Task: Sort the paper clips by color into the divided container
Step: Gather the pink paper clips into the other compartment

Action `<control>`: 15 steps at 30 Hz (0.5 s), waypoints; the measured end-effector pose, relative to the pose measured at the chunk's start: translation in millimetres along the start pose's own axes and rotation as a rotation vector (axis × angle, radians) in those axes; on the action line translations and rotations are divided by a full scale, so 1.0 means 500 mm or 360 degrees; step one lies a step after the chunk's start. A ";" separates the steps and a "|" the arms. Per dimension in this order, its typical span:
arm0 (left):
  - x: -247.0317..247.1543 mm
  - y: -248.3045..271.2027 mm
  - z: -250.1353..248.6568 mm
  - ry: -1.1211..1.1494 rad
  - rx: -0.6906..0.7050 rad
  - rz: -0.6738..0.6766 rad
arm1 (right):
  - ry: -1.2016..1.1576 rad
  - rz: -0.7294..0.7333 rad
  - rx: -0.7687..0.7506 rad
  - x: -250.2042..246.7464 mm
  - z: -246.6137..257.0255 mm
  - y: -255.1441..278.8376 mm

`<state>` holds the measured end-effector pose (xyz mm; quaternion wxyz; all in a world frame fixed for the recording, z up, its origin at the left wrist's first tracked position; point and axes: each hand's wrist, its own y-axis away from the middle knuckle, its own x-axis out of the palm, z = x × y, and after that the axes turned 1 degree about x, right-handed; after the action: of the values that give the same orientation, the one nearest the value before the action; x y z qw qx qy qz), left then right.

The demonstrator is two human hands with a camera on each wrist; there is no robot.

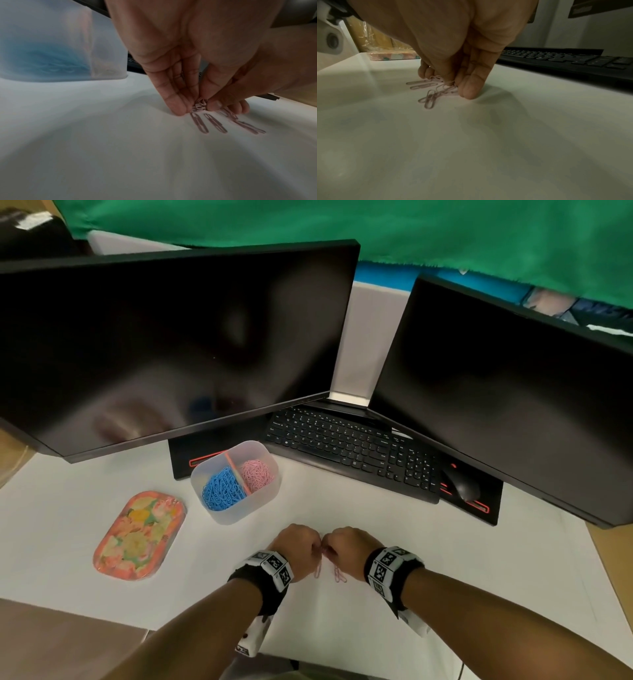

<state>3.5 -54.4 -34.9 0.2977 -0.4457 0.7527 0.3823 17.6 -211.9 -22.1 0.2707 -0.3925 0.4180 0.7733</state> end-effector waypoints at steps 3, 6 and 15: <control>-0.006 0.001 0.008 0.0070 -0.0010 -0.0038 | -0.0055 -0.0017 0.0019 -0.003 -0.001 0.002; -0.013 0.005 0.021 0.0085 -0.0024 -0.0058 | -0.0123 -0.0054 -0.0006 -0.015 -0.006 0.007; -0.030 0.021 0.058 0.0058 -0.0170 -0.0066 | -0.0336 -0.0233 -0.0044 -0.146 0.057 -0.037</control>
<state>3.7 -20.0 -35.3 0.2677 -0.4835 0.7270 0.4075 60.3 -184.5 40.4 0.3634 -0.3420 0.3468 0.7942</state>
